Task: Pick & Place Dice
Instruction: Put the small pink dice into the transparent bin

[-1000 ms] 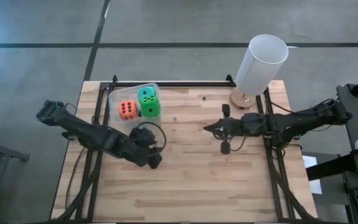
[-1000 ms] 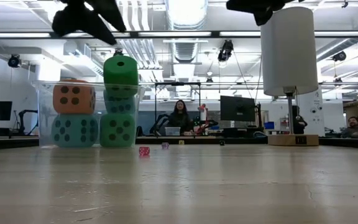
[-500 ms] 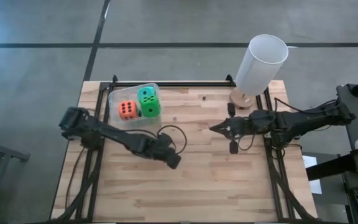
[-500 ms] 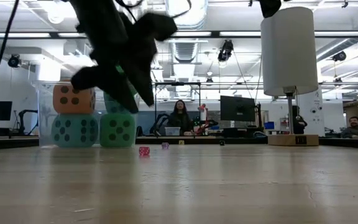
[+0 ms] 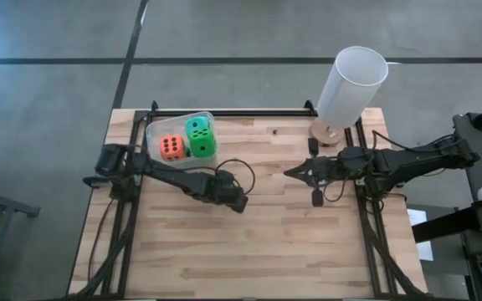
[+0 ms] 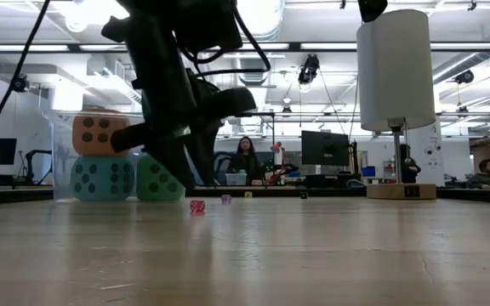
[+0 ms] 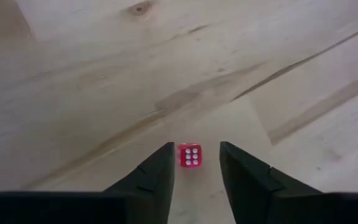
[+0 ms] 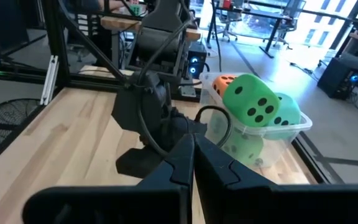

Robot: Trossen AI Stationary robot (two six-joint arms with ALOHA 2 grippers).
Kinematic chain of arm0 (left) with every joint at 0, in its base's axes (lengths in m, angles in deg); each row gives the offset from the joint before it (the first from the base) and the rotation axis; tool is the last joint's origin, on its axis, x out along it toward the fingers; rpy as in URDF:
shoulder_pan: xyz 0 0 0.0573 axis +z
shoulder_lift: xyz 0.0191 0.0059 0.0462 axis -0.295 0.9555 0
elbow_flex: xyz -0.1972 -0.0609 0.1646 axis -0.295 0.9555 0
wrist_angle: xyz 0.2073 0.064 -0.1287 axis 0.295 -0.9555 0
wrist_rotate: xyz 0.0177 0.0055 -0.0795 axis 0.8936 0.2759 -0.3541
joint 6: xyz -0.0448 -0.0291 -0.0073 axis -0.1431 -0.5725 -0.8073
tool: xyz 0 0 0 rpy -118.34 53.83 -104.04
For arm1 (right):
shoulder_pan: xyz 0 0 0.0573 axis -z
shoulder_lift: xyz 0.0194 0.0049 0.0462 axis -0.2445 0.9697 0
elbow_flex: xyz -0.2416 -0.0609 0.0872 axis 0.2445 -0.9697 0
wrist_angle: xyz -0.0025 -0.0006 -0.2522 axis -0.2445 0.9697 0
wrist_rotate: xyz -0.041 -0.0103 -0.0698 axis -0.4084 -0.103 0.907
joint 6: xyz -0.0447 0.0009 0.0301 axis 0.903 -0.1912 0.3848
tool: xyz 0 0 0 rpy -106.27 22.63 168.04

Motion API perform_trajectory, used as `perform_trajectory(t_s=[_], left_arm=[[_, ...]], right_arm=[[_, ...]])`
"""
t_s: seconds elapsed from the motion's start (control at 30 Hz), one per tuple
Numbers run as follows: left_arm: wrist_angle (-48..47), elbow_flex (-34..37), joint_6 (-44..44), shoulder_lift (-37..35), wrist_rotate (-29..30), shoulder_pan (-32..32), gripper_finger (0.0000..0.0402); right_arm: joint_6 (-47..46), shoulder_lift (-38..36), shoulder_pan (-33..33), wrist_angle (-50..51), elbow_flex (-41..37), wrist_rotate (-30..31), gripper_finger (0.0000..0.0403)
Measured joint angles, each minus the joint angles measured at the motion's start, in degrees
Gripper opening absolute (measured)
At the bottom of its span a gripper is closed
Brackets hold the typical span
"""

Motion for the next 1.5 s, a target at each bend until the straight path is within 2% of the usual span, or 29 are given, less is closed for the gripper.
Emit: perform_trajectory(t_s=[0.9, 1.03, 1.27, 1.5], left_arm=[[1.08, 0.37, 0.15, 3.77, -1.25, 0.26, 0.0121], [0.85, 0.48, 0.15, 3.77, -1.25, 0.20, 0.0104], [0.85, 0.52, 0.68, 3.70, -1.23, 0.20, 0.0042], [0.87, 0.52, 1.54, 3.67, -1.23, 0.20, 0.0042]], right_arm=[[1.41, 0.00, 0.02, -0.17, 0.00, 0.17, 0.0008], [1.43, 0.00, 0.02, -0.17, 0.00, 0.17, 0.0008], [1.43, 0.00, 0.02, -0.17, 0.00, 0.20, 0.0008], [1.43, 0.00, 0.02, -0.17, 0.00, 0.26, 0.0008]])
